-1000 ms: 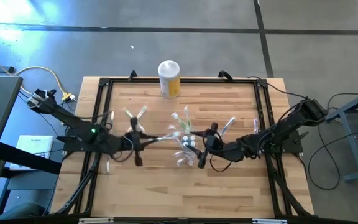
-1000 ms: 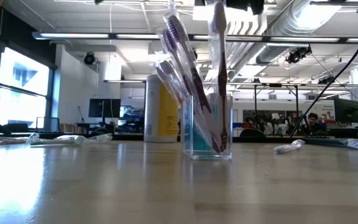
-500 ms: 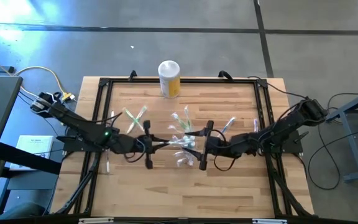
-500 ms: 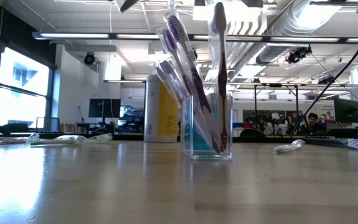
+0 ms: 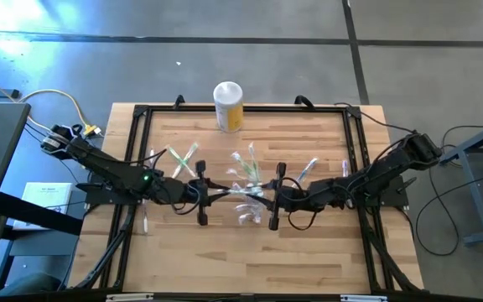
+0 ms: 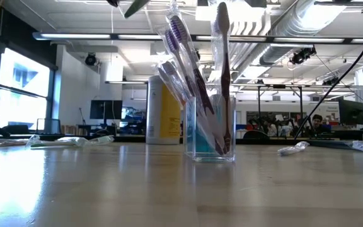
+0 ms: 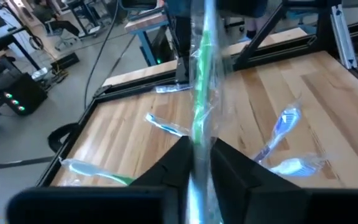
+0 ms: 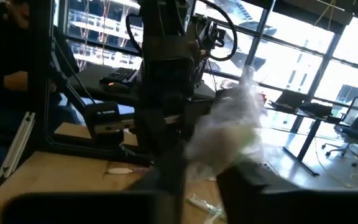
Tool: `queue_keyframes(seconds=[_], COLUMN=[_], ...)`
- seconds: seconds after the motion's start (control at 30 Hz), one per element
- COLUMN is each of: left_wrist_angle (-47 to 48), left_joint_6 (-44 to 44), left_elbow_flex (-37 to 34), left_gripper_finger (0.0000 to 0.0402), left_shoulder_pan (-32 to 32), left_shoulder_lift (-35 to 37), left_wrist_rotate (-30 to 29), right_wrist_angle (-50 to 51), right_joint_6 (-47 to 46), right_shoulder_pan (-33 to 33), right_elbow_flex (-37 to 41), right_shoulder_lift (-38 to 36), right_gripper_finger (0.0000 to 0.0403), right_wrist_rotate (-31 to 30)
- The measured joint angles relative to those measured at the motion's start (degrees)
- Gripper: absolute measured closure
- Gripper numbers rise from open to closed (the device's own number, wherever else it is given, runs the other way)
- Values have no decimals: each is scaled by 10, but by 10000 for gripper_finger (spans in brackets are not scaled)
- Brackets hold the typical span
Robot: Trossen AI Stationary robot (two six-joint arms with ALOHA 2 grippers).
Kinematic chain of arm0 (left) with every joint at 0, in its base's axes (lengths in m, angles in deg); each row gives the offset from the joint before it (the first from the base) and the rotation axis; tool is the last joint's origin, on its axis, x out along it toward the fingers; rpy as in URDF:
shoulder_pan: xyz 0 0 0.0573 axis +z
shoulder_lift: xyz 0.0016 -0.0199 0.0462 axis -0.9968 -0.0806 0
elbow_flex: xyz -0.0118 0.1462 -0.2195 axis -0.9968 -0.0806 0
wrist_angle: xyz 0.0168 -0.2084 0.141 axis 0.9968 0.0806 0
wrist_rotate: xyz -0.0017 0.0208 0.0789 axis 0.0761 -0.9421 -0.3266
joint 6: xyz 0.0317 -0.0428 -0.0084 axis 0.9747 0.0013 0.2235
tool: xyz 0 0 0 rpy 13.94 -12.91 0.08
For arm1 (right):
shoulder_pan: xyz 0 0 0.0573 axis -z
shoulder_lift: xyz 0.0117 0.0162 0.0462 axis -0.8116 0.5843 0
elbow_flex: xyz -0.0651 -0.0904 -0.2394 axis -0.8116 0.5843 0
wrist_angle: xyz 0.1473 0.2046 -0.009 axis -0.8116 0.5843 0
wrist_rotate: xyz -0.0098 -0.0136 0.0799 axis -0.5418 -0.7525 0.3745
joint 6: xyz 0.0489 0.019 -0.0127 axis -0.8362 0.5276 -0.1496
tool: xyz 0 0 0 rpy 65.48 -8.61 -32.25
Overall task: Pick & Place toothbrushing station
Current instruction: Put the green toothbrush into the transparent organizer
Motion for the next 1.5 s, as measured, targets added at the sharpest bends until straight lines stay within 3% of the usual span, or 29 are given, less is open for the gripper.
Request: queue_keyframes(seconds=[0.07,0.33,0.57,0.73,0.83,1.13,1.33,1.5], left_wrist_angle=[-2,0,2,2,2,22,55,124], left_joint_6=[9,11,10,9,6,-20,-37,-89], left_elbow_flex=[0,0,0,0,0,0,0,3], left_gripper_finger=[327,245,180,168,168,167,167,167], left_shoulder_pan=[0,-1,-1,-1,-1,-1,-1,-1], left_shoulder_lift=[0,0,0,0,0,0,0,17], left_wrist_rotate=[-4,0,0,0,0,0,-8,-9], right_wrist_angle=[4,25,25,26,30,174,305,387], right_joint_6=[14,22,97,121,107,-53,-226,-323], right_shoulder_pan=[-5,-34,-109,-145,-141,-80,5,69], right_elbow_flex=[0,0,0,0,0,0,0,0], right_shoulder_lift=[0,0,-16,-42,-51,-51,-51,-51], right_gripper_finger=[384,393,395,395,395,395,395,395], right_wrist_rotate=[7,-45,-242,-410,-464,-365,-180,-79])
